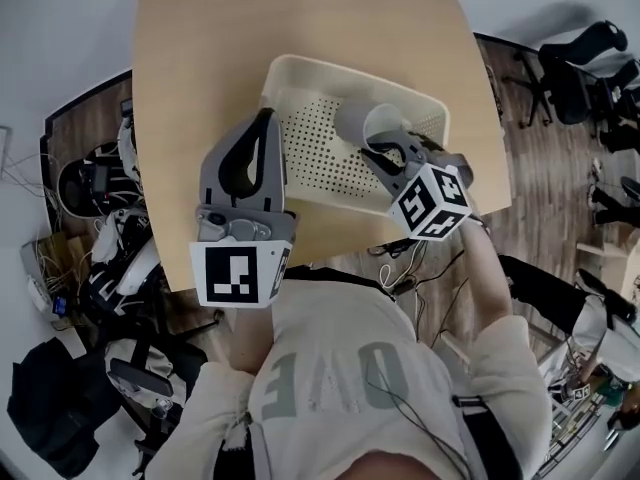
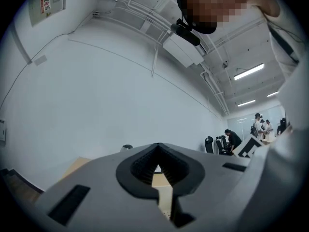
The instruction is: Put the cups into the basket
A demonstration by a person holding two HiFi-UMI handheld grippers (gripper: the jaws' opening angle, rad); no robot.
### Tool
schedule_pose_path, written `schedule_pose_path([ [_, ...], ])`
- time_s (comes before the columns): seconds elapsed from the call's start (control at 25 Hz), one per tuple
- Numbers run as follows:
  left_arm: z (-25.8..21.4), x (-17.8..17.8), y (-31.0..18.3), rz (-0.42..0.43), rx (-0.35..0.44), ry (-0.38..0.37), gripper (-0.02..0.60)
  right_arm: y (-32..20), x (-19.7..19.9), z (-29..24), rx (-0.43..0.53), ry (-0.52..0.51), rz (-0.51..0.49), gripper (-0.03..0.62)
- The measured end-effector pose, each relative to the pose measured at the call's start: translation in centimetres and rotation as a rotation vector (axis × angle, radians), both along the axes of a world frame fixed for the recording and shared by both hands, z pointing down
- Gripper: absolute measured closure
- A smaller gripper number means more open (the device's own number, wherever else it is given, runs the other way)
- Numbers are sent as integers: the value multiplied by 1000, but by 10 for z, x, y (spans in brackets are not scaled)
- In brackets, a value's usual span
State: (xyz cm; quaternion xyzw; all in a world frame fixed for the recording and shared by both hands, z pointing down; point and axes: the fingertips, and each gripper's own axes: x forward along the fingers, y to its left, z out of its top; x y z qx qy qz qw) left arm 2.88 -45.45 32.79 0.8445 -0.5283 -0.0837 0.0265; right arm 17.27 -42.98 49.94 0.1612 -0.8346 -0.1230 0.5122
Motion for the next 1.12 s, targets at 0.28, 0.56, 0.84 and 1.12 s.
schedule_pose_path([
  [0.28,8,-4,6,-9,-16,-4,574,13,3,50,-150,193,-125,572],
  [0.56,13,-10,10,-14,-31,-3,574,22,6,83,-232,353,-218,571],
  [0.84,14,-20,12,-45,-31,4,574,24,5,98,-249,408,-258,557],
  [1.12,13,-23,11,-48,-28,2,574,19,7,102,-126,410,-226,542],
])
